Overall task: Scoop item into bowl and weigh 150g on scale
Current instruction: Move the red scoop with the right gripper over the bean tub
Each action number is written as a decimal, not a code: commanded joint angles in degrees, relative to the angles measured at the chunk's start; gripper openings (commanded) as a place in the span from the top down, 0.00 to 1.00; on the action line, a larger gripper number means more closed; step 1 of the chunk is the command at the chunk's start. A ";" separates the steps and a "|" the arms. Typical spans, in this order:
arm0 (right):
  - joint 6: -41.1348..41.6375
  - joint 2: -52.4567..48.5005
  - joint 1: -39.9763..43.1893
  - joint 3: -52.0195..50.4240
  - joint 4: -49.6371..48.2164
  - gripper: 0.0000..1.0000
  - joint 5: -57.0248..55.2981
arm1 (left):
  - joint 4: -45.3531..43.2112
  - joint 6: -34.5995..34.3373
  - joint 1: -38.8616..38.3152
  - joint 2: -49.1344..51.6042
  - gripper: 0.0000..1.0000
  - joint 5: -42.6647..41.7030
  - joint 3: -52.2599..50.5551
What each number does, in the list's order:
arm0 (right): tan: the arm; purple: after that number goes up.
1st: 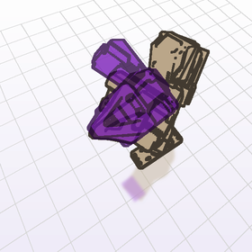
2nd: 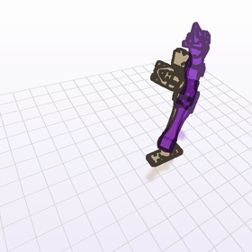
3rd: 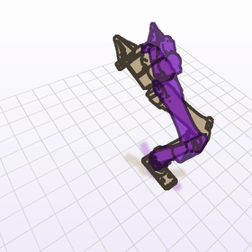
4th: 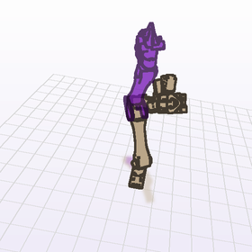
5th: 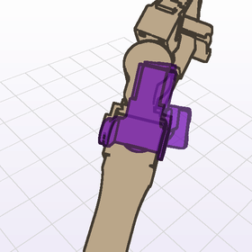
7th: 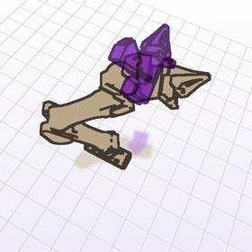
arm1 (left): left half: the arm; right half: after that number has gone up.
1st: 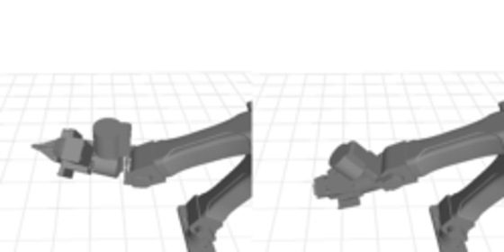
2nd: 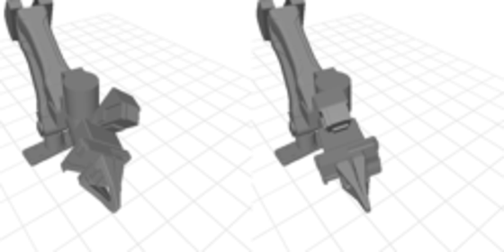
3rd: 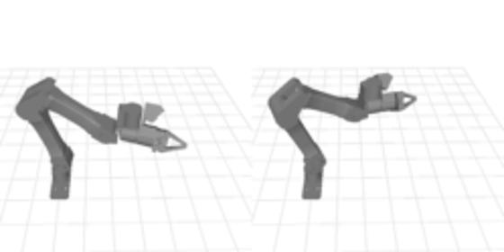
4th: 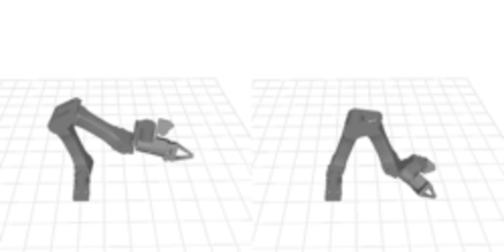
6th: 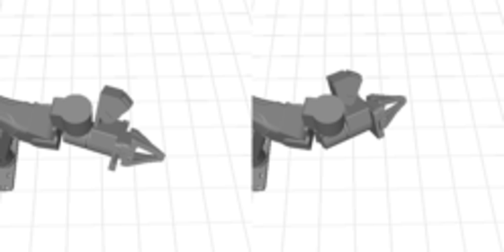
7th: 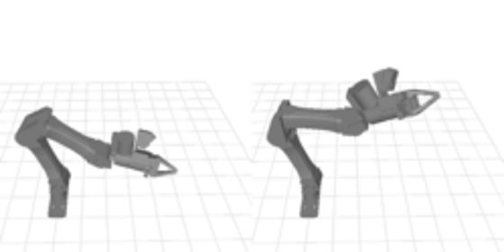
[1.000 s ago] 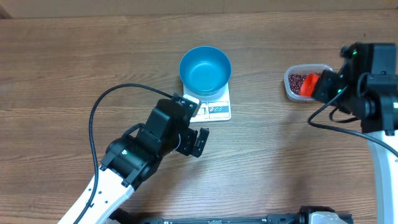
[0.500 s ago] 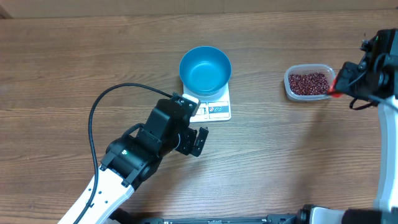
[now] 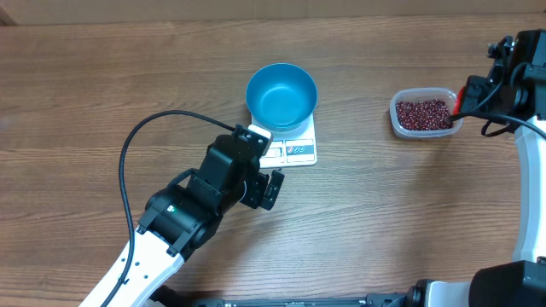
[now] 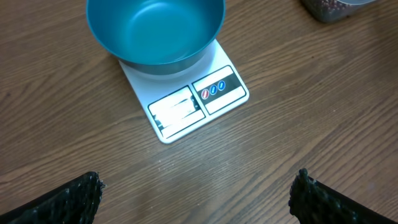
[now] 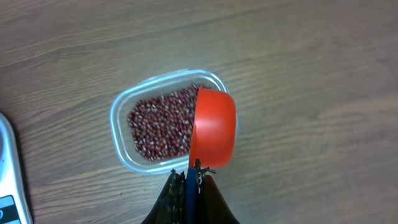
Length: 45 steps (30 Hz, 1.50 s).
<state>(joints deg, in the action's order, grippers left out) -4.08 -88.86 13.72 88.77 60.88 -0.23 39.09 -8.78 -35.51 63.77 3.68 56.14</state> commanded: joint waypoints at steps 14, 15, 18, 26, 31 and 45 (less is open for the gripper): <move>-10.16 -6.43 -2.51 1.03 -4.63 0.96 4.15 | -0.39 1.07 0.24 -0.17 0.00 -0.61 -0.52; -11.08 -7.06 -2.51 1.03 -4.61 0.96 4.15 | -0.37 1.09 0.24 -0.17 0.00 -0.57 -0.52; -12.37 -8.52 -2.51 1.03 -4.52 0.96 2.27 | -0.44 1.11 0.24 -0.17 0.01 -0.52 -0.52; -17.03 -11.69 -2.51 0.85 -3.28 0.96 1.18 | -0.42 1.09 0.24 -0.17 0.00 -0.52 -0.52; -17.27 -12.87 -2.51 0.85 -2.69 0.96 -0.83 | -0.42 1.09 0.24 -0.17 0.00 -0.55 -0.52; -17.29 -13.29 -2.40 -0.44 -2.32 0.96 1.44 | -0.42 1.07 0.24 -0.17 0.01 -0.57 -0.52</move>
<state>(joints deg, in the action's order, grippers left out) -21.06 -101.67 11.22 88.77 58.61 -0.19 38.98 -8.75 -35.51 63.77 3.64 56.14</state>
